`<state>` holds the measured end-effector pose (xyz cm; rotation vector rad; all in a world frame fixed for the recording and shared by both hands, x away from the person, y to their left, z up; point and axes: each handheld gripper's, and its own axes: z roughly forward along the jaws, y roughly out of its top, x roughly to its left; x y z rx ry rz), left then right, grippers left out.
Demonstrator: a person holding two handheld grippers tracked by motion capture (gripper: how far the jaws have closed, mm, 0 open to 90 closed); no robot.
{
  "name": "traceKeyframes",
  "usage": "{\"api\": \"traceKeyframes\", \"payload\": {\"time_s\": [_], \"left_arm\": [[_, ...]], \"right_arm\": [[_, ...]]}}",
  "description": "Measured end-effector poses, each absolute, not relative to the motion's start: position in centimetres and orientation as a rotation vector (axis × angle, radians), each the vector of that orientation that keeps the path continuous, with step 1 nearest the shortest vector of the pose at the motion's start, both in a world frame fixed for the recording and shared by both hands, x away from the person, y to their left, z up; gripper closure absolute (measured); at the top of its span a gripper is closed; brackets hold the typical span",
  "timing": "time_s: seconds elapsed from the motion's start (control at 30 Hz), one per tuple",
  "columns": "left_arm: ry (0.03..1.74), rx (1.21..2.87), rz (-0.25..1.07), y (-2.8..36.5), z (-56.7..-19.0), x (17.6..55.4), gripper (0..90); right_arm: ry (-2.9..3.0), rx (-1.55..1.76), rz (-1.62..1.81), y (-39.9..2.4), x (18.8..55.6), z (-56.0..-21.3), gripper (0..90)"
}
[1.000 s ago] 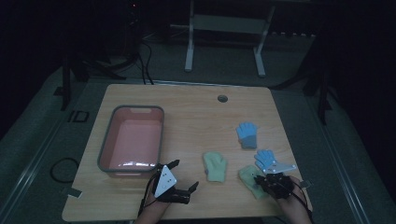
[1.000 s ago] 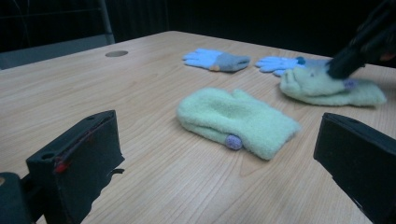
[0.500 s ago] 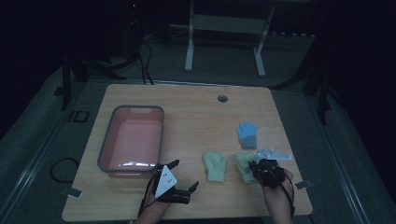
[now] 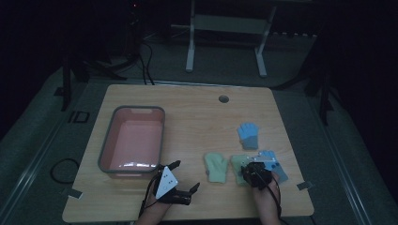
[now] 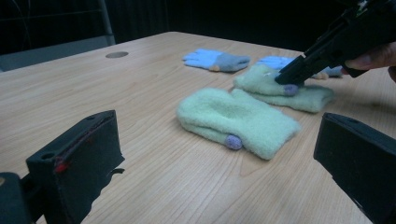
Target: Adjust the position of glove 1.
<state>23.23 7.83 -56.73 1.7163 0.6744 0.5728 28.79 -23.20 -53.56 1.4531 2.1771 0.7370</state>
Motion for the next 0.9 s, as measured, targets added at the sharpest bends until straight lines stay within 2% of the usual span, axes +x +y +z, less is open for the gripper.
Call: {"api": "traceKeyframes", "payload": {"time_s": [0.1,0.23,0.53,0.9], "left_arm": [[0.676,1.718,0.568,7.9,-56.7,23.3,0.9],[0.673,1.72,0.568,7.9,-56.7,23.3,0.9],[0.68,1.718,0.577,7.8,-56.7,23.2,0.9],[0.678,1.72,0.582,7.8,-56.7,23.2,0.9]], "right_arm": [[2.185,1.403,0.718,-23.4,28.8,-52.7,69.9],[2.239,1.327,0.756,-24.0,28.9,-51.8,65.4],[2.371,1.167,0.768,-26.0,29.9,-51.6,64.2],[2.406,1.114,0.807,-25.4,29.5,-53.1,61.1]]}}
